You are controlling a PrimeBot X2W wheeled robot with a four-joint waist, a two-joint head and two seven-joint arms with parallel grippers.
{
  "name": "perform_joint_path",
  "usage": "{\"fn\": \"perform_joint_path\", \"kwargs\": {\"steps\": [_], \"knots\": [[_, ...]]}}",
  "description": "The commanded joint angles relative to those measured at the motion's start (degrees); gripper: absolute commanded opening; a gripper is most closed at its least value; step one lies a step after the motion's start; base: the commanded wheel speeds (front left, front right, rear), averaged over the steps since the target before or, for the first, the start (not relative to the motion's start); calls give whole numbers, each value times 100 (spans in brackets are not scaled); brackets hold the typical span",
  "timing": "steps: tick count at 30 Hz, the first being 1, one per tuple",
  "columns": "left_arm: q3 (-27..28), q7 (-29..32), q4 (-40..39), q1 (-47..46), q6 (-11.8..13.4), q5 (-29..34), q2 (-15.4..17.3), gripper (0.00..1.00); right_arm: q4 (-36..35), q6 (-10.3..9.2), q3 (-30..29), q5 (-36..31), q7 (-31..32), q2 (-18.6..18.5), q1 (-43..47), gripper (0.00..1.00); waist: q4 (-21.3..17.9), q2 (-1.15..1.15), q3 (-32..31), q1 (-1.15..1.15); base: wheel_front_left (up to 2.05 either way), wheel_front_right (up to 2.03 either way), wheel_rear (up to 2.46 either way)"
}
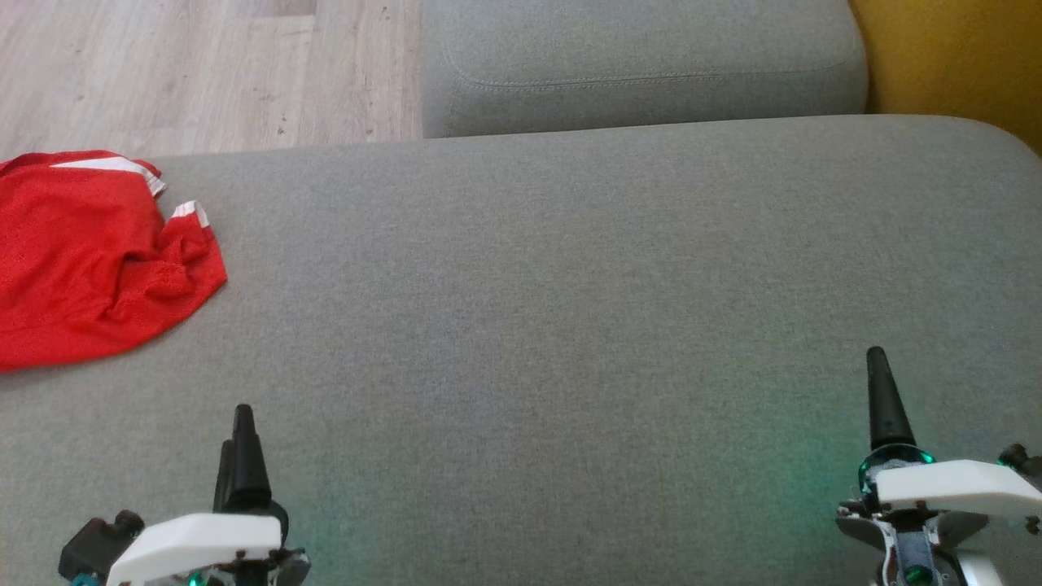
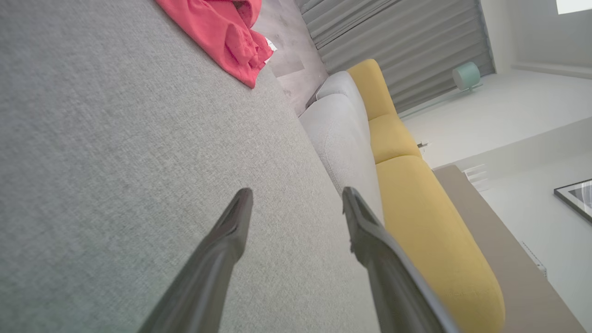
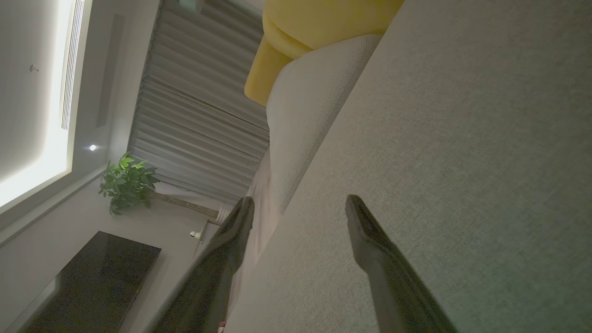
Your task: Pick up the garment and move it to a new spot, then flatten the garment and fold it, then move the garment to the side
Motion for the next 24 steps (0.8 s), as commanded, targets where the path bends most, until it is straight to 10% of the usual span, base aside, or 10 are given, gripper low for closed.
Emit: {"fn": "perform_joint_path", "kwargs": {"steps": [1, 24], "knots": [[21, -49, -250, -140, 27, 147, 27, 100, -247, -1, 61, -144, -67, -31, -143, 100, 3, 0, 2, 0, 0, 0, 0], [-279, -452, -178, 9, 202, 1976, 32, 100, -279, -2, 505, -2101, -472, -40, -87, 100, 90, 0, 12, 0, 0, 0, 0]]}}
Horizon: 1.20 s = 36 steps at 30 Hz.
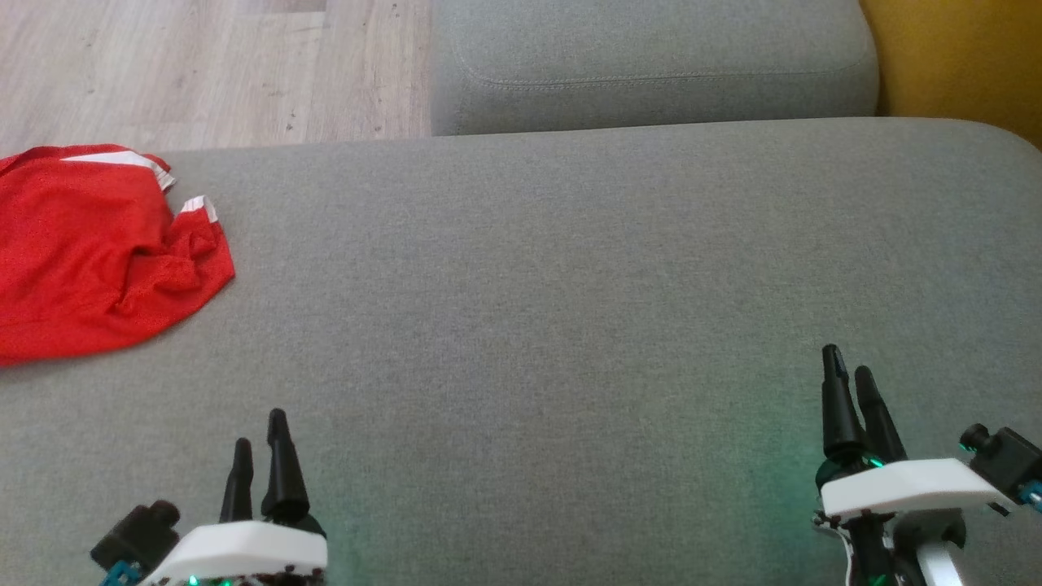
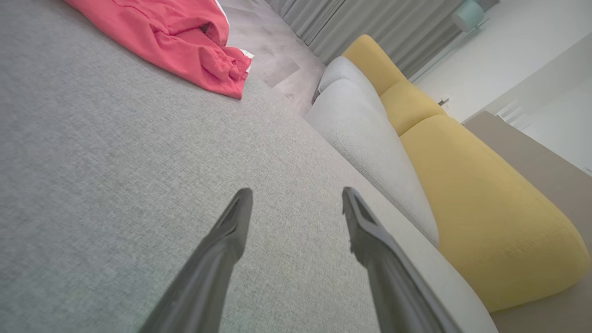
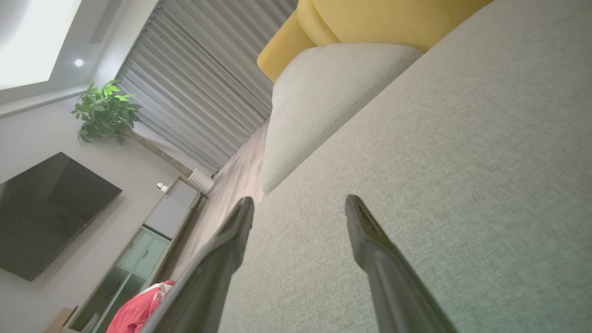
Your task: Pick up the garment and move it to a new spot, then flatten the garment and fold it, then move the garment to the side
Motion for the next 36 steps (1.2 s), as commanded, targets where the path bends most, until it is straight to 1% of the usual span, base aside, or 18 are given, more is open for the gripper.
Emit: {"fn": "perform_joint_path", "kwargs": {"steps": [1, 36], "knots": [[54, -86, -179, -115, 14, 215, 30, 100, -253, -2, 121, -245, -84, -38, -96, 100, 7, 0, 3, 0, 0, 0, 0], [-316, -656, -115, 21, 334, 2379, 38, 100, -201, -3, 583, -2745, -658, -52, -37, 100, 92, 0, 44, 0, 0, 0, 0]]}}
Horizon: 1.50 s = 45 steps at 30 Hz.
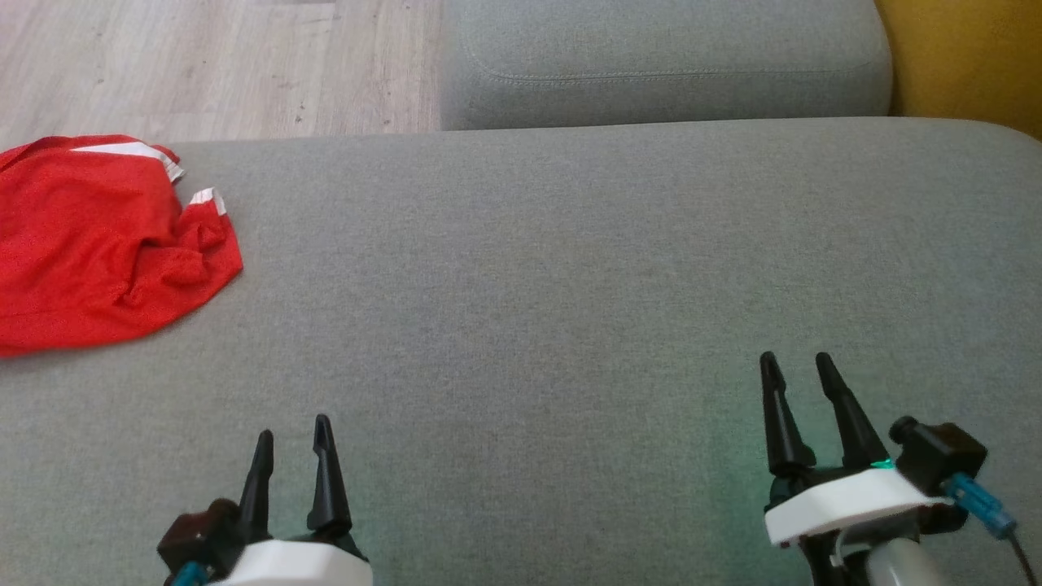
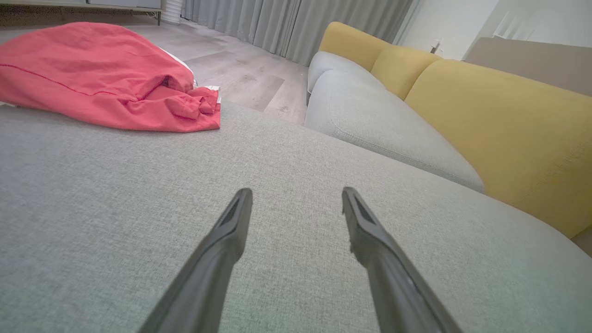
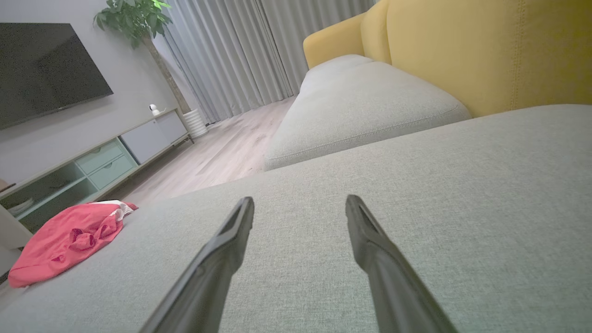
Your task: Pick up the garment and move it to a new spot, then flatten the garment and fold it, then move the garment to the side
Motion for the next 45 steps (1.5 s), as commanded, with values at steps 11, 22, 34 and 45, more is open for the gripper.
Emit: {"fn": "perform_joint_path", "kwargs": {"steps": [11, 22, 34, 45], "knots": [[10, -278, -58, -23, 146, 746, 31, 100, -15, -4, 332, -852, -292, -50, -8, 100, 22, 0, -42, 0, 0, 0, 0], [-141, -463, 173, 7, 235, 1222, 34, 100, 149, -4, 494, -1541, -478, -54, 36, 100, 28, 0, -111, 0, 0, 0, 0], [-87, -517, 231, -3, 279, 1296, 35, 100, 233, -4, 515, -1718, -533, -55, 17, 100, 46, 0, -112, 0, 0, 0, 0], [-118, -517, 267, -21, 259, 1275, 35, 100, 239, -4, 526, -1747, -533, -55, 13, 100, 88, 0, -108, 0, 0, 0, 0]]}}
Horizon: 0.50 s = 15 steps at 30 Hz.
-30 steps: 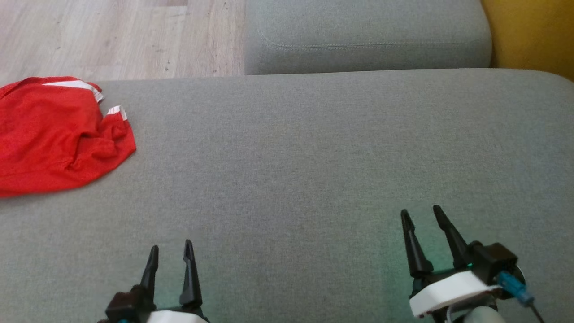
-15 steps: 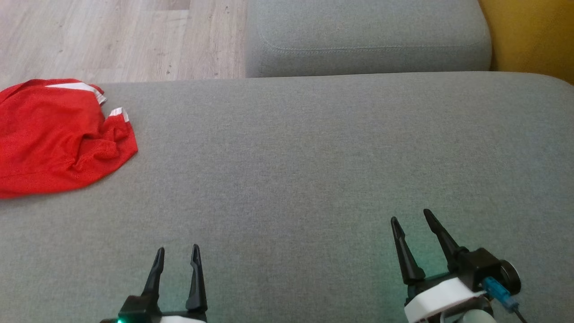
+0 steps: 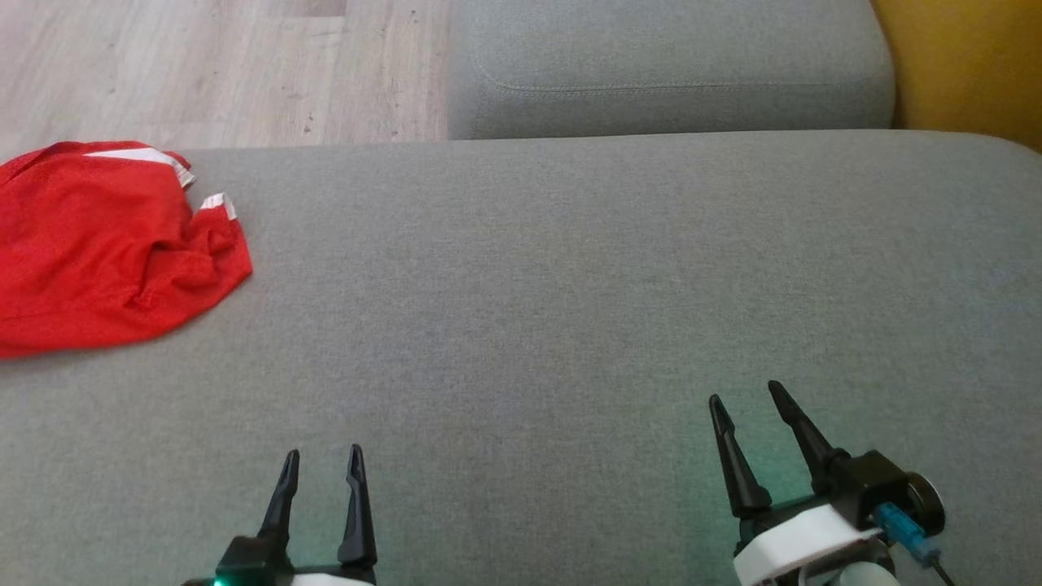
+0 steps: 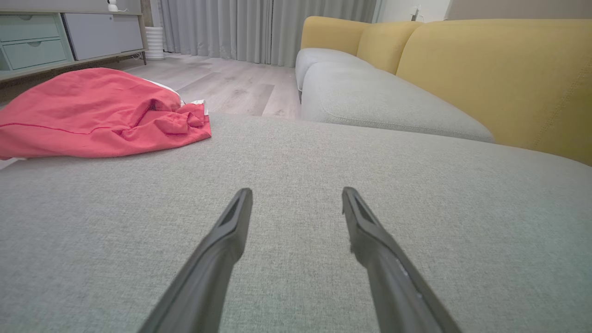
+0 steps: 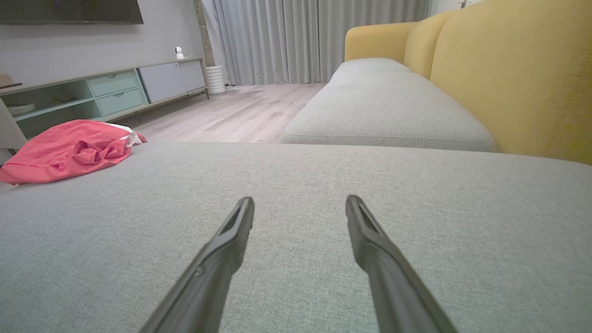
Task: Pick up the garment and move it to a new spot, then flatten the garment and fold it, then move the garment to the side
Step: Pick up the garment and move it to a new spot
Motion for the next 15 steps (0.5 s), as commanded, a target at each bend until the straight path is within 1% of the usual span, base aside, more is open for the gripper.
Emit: {"fn": "perform_joint_path", "kwargs": {"steps": [1, 4, 6, 14, 15], "knots": [[136, -70, -120, -155, -6, -37, 19, 100, -157, -4, 159, -54, -63, -48, -88, 100, 55, 0, 1, 0, 0, 0, 0], [115, -70, -117, -186, 3, -31, 19, 100, -162, -4, 127, -84, -63, -48, -32, 100, 275, 0, -2, 0, 0, 0, 0], [113, -70, -120, -200, 12, -23, 23, 100, -172, -4, 114, -90, -63, -48, -7, 100, 495, 0, -9, 0, 0, 0, 0], [161, -70, -204, -212, 48, -27, 93, 100, -234, -4, 164, -89, -63, -48, 11, 100, 1629, 0, -37, 0, 0, 0, 0], [161, -70, -204, -212, 48, -27, 93, 100, -234, -4, 164, -89, -63, -48, 11, 100, 1629, 0, -37, 0, 0, 0, 0]]}}
